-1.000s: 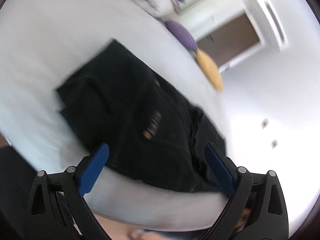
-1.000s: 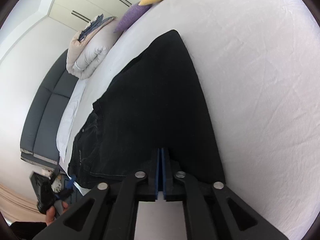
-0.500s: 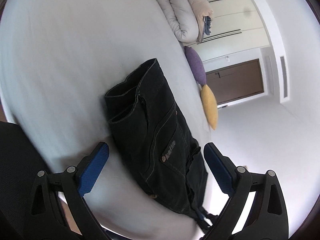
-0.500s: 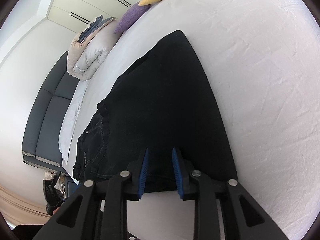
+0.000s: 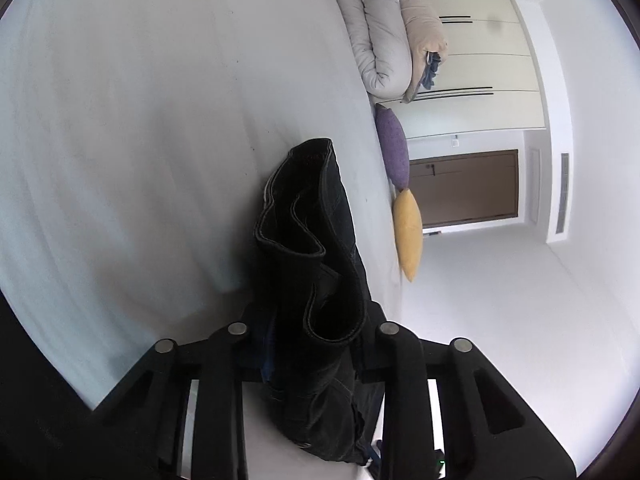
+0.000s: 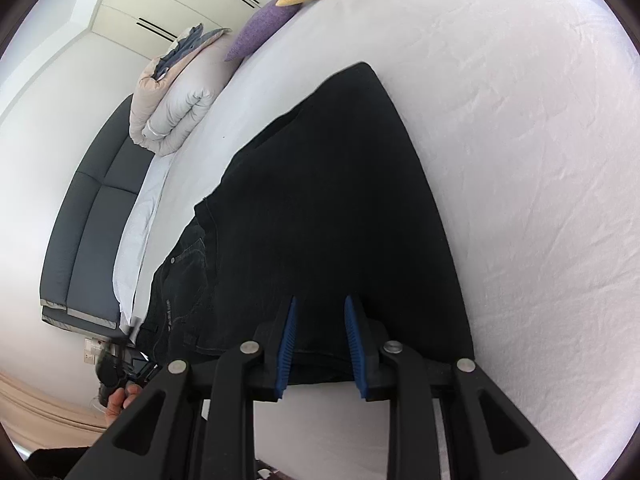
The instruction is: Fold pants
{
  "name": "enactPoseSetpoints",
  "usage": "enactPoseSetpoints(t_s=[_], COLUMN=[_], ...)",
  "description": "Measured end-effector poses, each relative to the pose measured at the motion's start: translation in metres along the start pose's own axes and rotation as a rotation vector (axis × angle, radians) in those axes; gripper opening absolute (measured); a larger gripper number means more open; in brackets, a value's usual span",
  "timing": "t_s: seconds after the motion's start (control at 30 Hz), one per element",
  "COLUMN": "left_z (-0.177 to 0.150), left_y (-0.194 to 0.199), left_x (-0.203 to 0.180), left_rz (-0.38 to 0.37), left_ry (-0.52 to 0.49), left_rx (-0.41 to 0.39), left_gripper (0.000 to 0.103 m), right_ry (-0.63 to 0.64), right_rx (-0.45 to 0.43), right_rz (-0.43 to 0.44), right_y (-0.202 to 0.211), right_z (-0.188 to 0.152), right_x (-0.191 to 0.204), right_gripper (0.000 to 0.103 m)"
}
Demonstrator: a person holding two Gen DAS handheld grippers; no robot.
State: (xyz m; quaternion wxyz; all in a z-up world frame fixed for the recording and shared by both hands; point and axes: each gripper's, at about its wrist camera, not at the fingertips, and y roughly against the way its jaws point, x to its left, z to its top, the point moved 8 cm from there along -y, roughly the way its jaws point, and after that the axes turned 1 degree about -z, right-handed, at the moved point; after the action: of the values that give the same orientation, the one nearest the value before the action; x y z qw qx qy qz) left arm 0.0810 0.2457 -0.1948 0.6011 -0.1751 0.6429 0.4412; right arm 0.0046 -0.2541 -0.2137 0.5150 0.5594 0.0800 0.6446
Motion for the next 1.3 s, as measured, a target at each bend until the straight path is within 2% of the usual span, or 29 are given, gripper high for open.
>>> enactPoseSetpoints(t_s=[0.17,0.3,0.43,0.5,0.53,0.57,0.63,0.7,0.83,0.93,1.0,1.1,1.2,1.3], left_z=[0.000,-0.009,-0.032,-0.056,-0.067,-0.083,-0.117,-0.161,-0.238,-0.286,-0.311,-0.341,-0.349,-0.362], left_y=[0.001,-0.002,-0.013,-0.030,-0.039,-0.050,-0.071,-0.103,-0.160,-0.186,-0.192,-0.189,-0.189,-0.183], left_x=[-0.026,-0.081,-0.137,-0.168,-0.181,-0.194,-0.214,-0.230,-0.226,-0.201,-0.186,-0.173,-0.178,-0.184], left_rz=[0.052,0.073,0.073,0.070,0.070,0.070,0.067,0.074,0.115,0.169,0.198,0.243,0.243,0.227], left_ry=[-0.142,-0.349,-0.549,-0.679,-0.728,-0.791,-0.897,-1.023,-1.199,-1.298,-1.365,-1.511,-1.564,-1.615], left_rx=[-0.013,-0.013,0.007,0.041,0.059,0.083,0.143,0.220,0.365,0.441,0.479,0.470,0.454,0.430], left_gripper=[0.015,0.015,0.015,0.016,0.016,0.016,0.016,0.016,0.016,0.016,0.016,0.016,0.016,0.016], right_ry=[0.055,0.078,0.067,0.051,0.047,0.058,0.064,0.016,-0.124,-0.181,-0.182,-0.139,-0.090,-0.080], right_rx=[-0.006,0.029,0.077,0.143,0.148,0.112,0.106,0.102,0.043,0.024,0.037,0.081,0.112,0.153], right_rz=[0.046,0.086,0.127,0.107,0.105,0.129,0.154,0.215,0.348,0.405,0.409,0.376,0.334,0.283], right_y=[0.002,-0.019,-0.054,-0.079,-0.086,-0.085,-0.080,-0.068,-0.032,-0.013,-0.010,-0.017,-0.027,-0.039], right_z=[0.013,0.023,0.033,0.027,0.024,0.025,0.024,0.025,0.042,0.053,0.056,0.056,0.059,0.065], right_x=[0.034,0.054,0.063,0.056,0.052,0.052,0.054,0.048,0.022,0.002,-0.003,0.001,0.005,0.005], right_gripper=[0.030,0.043,0.045,0.053,0.052,0.052,0.053,0.061,0.072,0.075,0.076,0.077,0.077,0.072])
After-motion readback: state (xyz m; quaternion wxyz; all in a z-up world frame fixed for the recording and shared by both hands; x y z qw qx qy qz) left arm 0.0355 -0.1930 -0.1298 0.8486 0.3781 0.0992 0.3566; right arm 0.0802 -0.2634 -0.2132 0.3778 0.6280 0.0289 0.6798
